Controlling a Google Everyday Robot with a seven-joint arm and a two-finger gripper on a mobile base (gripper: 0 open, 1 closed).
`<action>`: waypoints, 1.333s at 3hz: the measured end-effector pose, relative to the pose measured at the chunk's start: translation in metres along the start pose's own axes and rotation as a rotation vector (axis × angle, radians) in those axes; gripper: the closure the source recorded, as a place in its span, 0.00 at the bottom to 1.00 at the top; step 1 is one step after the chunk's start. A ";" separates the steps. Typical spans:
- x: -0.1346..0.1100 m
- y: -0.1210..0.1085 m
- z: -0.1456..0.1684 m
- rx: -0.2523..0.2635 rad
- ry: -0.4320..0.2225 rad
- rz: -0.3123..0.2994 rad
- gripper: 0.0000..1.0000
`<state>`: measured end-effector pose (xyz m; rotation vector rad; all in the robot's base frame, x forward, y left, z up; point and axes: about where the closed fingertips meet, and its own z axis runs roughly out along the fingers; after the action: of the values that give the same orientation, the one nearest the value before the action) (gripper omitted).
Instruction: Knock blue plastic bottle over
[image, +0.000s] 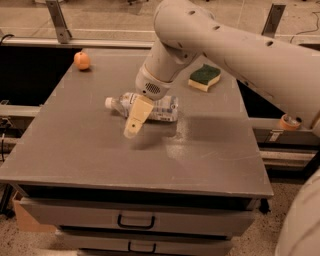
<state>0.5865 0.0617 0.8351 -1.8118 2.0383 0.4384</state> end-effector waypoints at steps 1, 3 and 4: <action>-0.005 0.006 -0.005 -0.009 -0.046 0.007 0.00; 0.027 -0.011 -0.109 0.089 -0.364 0.103 0.00; 0.056 -0.021 -0.188 0.191 -0.538 0.079 0.00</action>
Offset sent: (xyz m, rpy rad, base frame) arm 0.0004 -0.0813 0.0709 0.3980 0.0039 -0.2035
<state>0.5878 -0.0778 0.9751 -1.3251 1.7098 0.6482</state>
